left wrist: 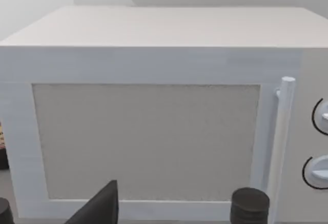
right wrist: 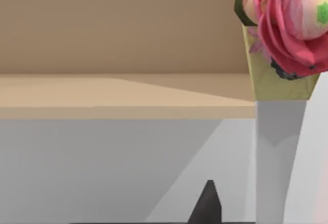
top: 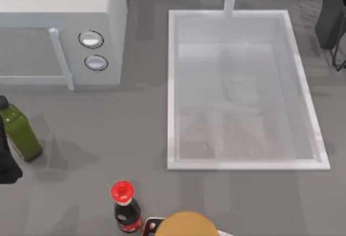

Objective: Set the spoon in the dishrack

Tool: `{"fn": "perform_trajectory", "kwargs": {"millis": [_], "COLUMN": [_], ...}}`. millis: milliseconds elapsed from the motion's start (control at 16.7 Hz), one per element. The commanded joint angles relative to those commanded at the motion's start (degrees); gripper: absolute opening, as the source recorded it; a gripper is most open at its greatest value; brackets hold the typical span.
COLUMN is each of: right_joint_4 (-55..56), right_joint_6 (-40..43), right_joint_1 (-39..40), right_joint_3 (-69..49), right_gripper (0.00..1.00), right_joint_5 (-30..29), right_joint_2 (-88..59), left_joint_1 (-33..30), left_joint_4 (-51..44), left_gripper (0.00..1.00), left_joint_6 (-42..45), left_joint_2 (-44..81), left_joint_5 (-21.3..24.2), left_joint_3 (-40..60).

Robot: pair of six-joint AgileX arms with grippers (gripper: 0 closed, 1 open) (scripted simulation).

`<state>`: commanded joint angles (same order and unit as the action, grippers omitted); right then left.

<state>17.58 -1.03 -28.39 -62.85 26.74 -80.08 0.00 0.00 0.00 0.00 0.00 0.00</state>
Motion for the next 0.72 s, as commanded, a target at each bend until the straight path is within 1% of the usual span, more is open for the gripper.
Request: {"fn": "perform_trajectory", "kwargs": {"millis": [180,360,540,720], "right_joint_4": [14.1,24.3,29.2,29.6], "right_joint_6": [0.1,0.1,0.1,0.1], "right_joint_1": [4.3,8.3,10.6,10.8], "right_joint_3": [2.6,5.1,6.6,6.8], "right_gripper": [0.0,0.0,0.0,0.0], "right_joint_5": [-4.4,-8.3,-10.6,-10.9], "right_joint_2": [-10.4,-18.4,-22.6,-22.9], "left_joint_1": [0.0,0.0,0.0,0.0], "left_joint_4": [0.0,0.0,0.0,0.0], "left_gripper": [1.0,1.0,1.0,1.0], "left_joint_6": [0.0,0.0,0.0,0.0], "left_joint_2": [0.0,0.0,0.0,0.0], "left_joint_5": [0.0,0.0,0.0,0.0], "left_joint_3": [0.0,0.0,0.0,0.0]}}
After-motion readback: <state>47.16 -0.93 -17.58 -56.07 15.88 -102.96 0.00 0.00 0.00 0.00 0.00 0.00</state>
